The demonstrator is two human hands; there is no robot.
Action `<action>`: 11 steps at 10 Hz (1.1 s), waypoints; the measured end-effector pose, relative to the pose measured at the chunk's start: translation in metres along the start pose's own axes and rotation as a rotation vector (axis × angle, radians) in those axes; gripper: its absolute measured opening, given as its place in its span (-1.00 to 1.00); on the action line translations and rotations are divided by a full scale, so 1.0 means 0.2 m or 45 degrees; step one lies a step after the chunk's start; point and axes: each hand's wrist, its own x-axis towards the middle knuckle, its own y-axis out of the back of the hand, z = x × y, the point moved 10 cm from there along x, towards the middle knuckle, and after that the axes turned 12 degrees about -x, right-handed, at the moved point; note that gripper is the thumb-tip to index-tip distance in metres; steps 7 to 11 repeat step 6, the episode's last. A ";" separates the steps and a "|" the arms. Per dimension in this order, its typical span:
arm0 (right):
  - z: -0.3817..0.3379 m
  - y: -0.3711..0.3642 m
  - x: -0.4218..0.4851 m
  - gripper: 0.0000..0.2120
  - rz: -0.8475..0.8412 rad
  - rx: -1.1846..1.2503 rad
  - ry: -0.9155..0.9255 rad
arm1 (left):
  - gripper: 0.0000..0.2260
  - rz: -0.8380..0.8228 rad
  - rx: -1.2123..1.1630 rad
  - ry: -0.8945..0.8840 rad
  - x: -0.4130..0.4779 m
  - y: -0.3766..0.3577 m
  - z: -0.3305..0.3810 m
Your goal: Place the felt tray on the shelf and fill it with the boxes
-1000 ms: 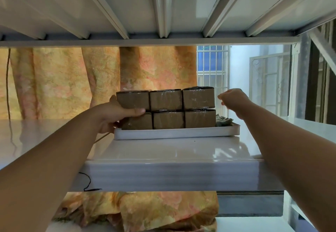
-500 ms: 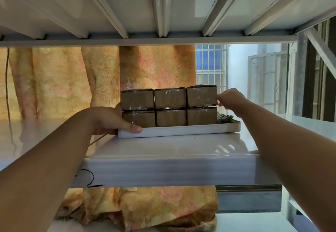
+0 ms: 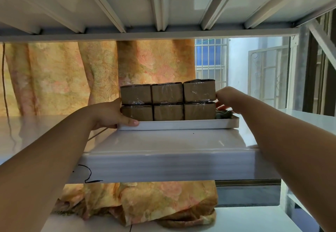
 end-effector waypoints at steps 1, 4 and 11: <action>0.00 -0.01 0.01 -0.82 -0.005 -0.002 0.006 | 0.13 -0.008 0.014 0.003 0.00 -0.01 0.00; 0.00 -0.02 0.00 -0.72 -0.020 0.059 0.015 | -0.67 0.158 0.171 -0.068 0.04 0.04 0.03; -0.03 0.22 -0.04 -0.71 0.584 0.022 0.066 | 0.07 0.322 0.256 -0.041 -0.02 0.11 0.06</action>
